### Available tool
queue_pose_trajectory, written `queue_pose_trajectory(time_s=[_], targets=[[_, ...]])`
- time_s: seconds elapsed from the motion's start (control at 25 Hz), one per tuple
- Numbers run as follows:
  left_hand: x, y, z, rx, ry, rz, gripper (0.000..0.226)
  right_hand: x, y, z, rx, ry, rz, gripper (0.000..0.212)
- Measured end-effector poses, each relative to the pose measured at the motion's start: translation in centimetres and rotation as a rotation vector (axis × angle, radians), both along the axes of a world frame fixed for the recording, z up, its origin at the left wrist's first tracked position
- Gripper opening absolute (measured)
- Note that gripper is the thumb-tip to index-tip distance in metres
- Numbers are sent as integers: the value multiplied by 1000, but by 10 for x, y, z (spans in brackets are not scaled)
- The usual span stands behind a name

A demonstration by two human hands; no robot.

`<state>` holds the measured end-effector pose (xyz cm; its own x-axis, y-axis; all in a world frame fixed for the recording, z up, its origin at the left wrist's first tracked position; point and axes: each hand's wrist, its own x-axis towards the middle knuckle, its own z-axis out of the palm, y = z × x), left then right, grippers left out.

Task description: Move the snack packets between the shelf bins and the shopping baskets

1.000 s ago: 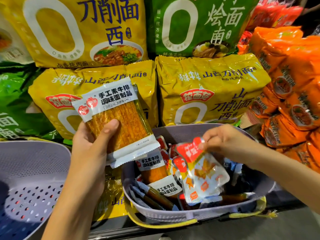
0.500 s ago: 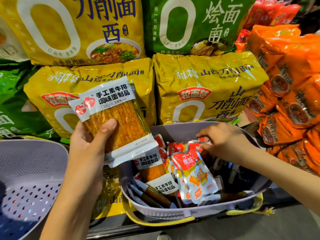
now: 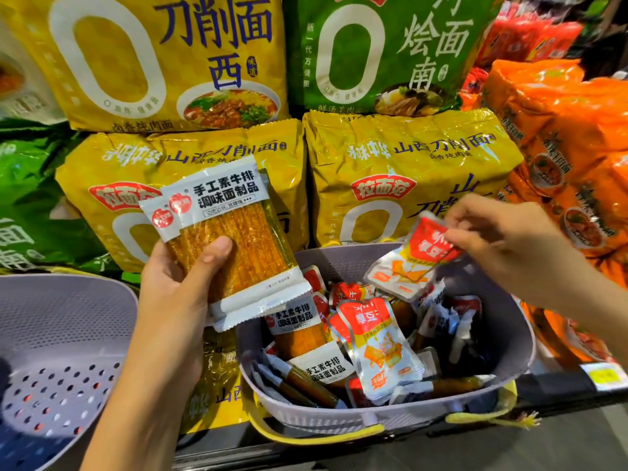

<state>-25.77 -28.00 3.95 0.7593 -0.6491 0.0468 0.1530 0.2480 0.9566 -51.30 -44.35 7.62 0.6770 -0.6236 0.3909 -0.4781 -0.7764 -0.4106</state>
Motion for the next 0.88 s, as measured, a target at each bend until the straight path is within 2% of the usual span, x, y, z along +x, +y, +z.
queue_pose_trajectory(time_s=[0.08,0.12,0.28,0.4,0.48,0.56,0.64,0.68,0.76,0.88], targets=[[-1,0,0,-1,7,1,51,3,4,14,236,-205,57,8],[-2,0,0,-1,11,1,52,8,4,14,367,-215,101,6],[-4,0,0,1,18,-15,52,45,7,-31,535,233,280,9],[-5,2,1,8,22,-18,59,57,3,-60,440,388,199,16],[-5,3,1,5,19,-17,60,54,4,-58,355,371,79,9],[-6,4,2,5,14,-16,58,46,11,-50,295,395,-98,35],[-7,5,0,10,16,-20,56,38,25,-43,214,605,-197,65],[-7,4,0,9,22,-22,55,37,33,-40,177,720,-197,72],[-7,3,0,3,26,-29,54,41,47,-38,144,801,-158,68],[-7,1,-1,5,20,-37,55,53,55,-36,235,782,-127,59]])
